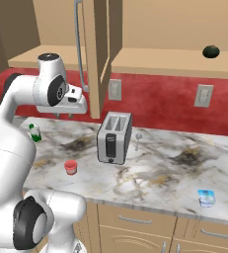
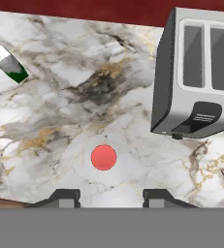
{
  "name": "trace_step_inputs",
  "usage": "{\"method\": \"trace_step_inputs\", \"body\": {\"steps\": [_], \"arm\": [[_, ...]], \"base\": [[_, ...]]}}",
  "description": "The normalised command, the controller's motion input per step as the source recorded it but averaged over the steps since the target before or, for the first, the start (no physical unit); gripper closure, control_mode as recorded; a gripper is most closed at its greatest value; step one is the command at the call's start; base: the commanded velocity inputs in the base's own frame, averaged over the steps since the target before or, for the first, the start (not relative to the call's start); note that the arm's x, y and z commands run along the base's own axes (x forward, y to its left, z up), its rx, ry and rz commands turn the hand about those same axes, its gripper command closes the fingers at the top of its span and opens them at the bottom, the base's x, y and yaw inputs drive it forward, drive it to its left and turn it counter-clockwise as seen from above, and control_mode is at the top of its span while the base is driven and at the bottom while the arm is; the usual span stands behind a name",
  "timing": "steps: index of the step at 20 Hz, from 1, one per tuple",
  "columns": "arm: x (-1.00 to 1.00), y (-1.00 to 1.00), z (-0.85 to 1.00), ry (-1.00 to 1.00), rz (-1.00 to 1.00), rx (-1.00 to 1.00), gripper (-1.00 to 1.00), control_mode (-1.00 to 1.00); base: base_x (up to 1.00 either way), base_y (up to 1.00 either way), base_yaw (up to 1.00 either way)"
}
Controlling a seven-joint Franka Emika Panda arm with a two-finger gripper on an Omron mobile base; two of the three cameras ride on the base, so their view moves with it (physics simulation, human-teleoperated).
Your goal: Pick the jam and yogurt from the counter and place them in the cabinets closest to them.
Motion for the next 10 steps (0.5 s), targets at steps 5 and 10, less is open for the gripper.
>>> {"method": "trace_step_inputs", "body": {"steps": [5, 10], "arm": [[-0.05, -0.05, -0.02, 0.0, 0.0, 0.0, -1.0, -1.0], [-0.02, 0.0, -0.08, 0.01, 0.0, 0.0, -1.0, -1.0]], "base": [[0.0, 0.0, 0.0], [0.0, 0.0, 0.0]]}}
